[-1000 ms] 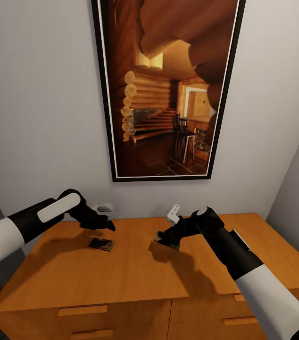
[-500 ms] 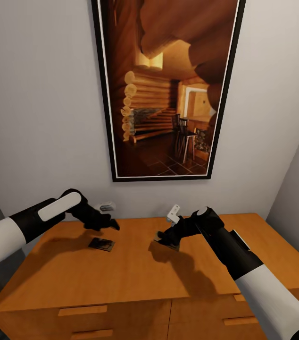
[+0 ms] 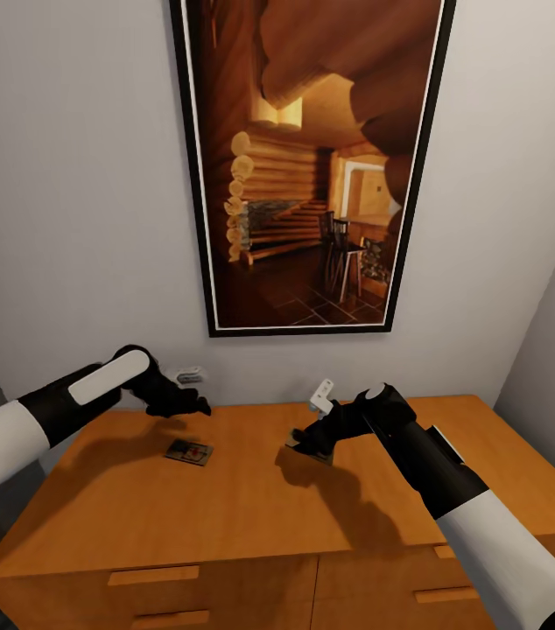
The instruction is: Take the four mousetraps from the cabinet in the bathroom and place them on the bathroom floor. Make sure all four end up on the same floor surface, and ensure that at least two of them are either under or directly next to the same bathroom sink.
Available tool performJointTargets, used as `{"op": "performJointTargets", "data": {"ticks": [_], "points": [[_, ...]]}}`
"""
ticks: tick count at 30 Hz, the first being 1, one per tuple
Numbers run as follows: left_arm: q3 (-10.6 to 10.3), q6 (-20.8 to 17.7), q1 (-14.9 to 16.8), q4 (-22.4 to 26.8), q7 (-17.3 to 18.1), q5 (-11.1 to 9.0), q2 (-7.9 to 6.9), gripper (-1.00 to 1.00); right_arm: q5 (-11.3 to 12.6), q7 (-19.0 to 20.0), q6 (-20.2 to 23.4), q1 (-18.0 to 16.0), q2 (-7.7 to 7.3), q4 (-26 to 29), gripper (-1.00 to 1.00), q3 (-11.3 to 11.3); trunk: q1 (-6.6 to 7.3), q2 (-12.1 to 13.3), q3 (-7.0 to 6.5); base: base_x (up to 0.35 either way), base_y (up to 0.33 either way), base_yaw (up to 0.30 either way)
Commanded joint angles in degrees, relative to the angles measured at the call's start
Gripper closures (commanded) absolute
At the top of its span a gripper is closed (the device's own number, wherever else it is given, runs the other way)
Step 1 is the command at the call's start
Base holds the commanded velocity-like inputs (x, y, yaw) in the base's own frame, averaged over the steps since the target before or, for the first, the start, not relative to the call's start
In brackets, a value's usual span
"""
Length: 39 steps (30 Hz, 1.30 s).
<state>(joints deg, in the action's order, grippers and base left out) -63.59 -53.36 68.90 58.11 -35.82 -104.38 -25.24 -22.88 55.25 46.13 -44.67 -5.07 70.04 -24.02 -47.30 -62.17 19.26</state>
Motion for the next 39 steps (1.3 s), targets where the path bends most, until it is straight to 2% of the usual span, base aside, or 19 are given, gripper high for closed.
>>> {"op": "performJointTargets", "data": {"ticks": [1, 2, 3, 4, 5, 6, 7, 8, 9, 10, 12, 14, 17, 25, 26, 27, 29, 35, 39], "points": [[0.11, 0.32, 0.1, 0.16, -2.24, -0.89, 0.11, -1.0, -0.58, 0.47, 0.11, -0.06, -0.02, 0.07, 1.0, -0.06, -0.01, -0.06, 0.08, 0.0, 0.0, 0.0], [0.55, 0.79, 0.1, 0.25, -5.57, -1.75, 0.48, -1.0, -0.58, 0.47, 0.11, -0.06, -0.02, 0.05, 1.0, -0.06, -0.01, -0.06, 0.08, 0.0, 0.0, 0.0], [0.71, 1.1, 0.1, 0.27, -7.26, -2.39, 0.66, -1.0, -0.58, 0.47, 0.11, -0.06, -0.02, 0.04, 1.0, -0.06, -0.01, -0.06, 0.08, 0.0, 0.0, 0.0], [0.95, 1.95, 0.1, 0.33, -10.6, -4.11, 1.02, -1.0, -0.58, 0.47, 0.11, -0.06, -0.01, 0.03, 1.0, -0.06, -0.01, -0.06, 0.08, 0.0, 0.0, 0.0], [1.03, 2.48, 0.1, 0.36, -12.28, -5.14, 1.17, -1.0, -0.58, 0.47, 0.11, -0.06, 0.01, 0.03, 1.0, -0.06, -0.01, -0.06, 0.08, 0.0, 0.0, 0.0], [1.2, 4.33, 0.1, 0.47, -17.36, -8.75, 1.46, -1.0, -0.58, 0.47, 0.11, -0.06, 0.0, 0.02, 1.0, -0.06, -0.01, -0.06, 0.08, 0.0, 0.0, 0.0], [1.26, 5.74, 0.1, 0.65, -20.87, -11.33, 1.57, -1.0, -0.58, 0.47, 0.14, -0.06, 0.02, 0.04, 1.0, -0.06, -0.01, -0.06, 0.08, 0.0, 0.0, 0.0], [1.33, 8.09, 0.1, 1.41, -26.23, -14.92, 1.61, -1.0, -0.58, 0.47, 0.16, -0.06, 0.01, 0.04, 1.0, -0.06, -0.01, -0.06, 0.08, 0.0, 0.0, 0.0], [1.37, 8.92, 0.1, 1.85, -27.99, -15.91, 1.6, -1.0, -0.58, 0.47, 0.17, -0.06, 0.02, 0.04, 1.0, -0.06, -0.01, -0.06, 0.08, 0.0, 0.0, 0.0], [1.45, 10.61, 0.1, 2.96, -31.18, -17.49, 1.57, -1.0, -0.58, 0.47, 0.18, -0.06, 0.04, 0.05, 1.0, -0.06, -0.01, -0.06, 0.08, 0.0, 0.0, 0.0], [1.63, 13.31, 0.1, 4.87, -34.9, -18.92, 1.46, -1.0, -0.58, 0.47, 0.18, -0.06, 0.05, 0.07, 1.0, -0.06, -0.01, -0.06, 0.08, 0.0, 0.0, 0.0], [1.76, 16.18, 0.1, 6.62, -37.13, -19.68, 1.36, -1.0, -0.58, 0.47, 0.21, -0.06, 0.06, 0.09, 1.0, -0.06, -0.01, -0.06, 0.08, 0.0, 0.0, 0.0], [1.82, 20.48, 0.1, 8.3, -38.72, -20.34, 1.31, -1.0, -0.58, 0.47, 0.23, -0.06, 0.06, 0.1, 1.0, -0.06, -0.01, -0.06, 0.08, 0.0, 0.0, 0.0], [1.75, 28.98, -0.24, 9.17, -39.35, -20.65, 2.04, -1.0, -0.58, 0.47, 0.28, -0.06, 0.06, 0.1, 1.0, -0.06, -0.01, -0.06, 0.08, 0.0, 0.0, 0.0], [1.73, 34.42, -0.43, 9.42, -39.4, -20.62, 2.99, -1.0, -0.56, 0.47, 0.28, -0.06, 0.06, 0.1, 1.0, -0.06, -0.01, -0.06, 0.08, 0.0, 0.0, 0.0], [1.72, 36.11, -0.49, 9.47, -39.35, -20.61, 3.3, -1.0, -0.55, 0.47, 0.28, -0.06, 0.06, 0.1, 1.0, -0.06, -0.01, -0.06, 0.08, 0.0, 0.0, 0.0], [1.7, 37.76, -0.53, 9.5, -39.26, -20.61, 3.66, -1.0, -0.55, 0.47, 0.28, -0.06, 0.06, 0.1, 1.0, -0.06, -0.01, -0.06, 0.08, 0.0, 0.0, 0.0], [1.41, 46.92, -1.56, 9.11, -38.68, -20.35, 6.25, -1.0, -0.58, 0.47, 0.28, -0.06, 0.74, 0.03, 1.0, -0.06, -0.01, -0.06, 0.08, 0.0, 0.0, 0.0], [1.38, 49.15, -3.01, 8.67, -38.07, -20.19, 7.16, -1.0, -0.58, 0.47, 0.22, -0.06, 0.83, -0.05, 1.0, -0.06, -0.01, -0.06, 0.08, 0.0, 0.0, 0.0]]}}
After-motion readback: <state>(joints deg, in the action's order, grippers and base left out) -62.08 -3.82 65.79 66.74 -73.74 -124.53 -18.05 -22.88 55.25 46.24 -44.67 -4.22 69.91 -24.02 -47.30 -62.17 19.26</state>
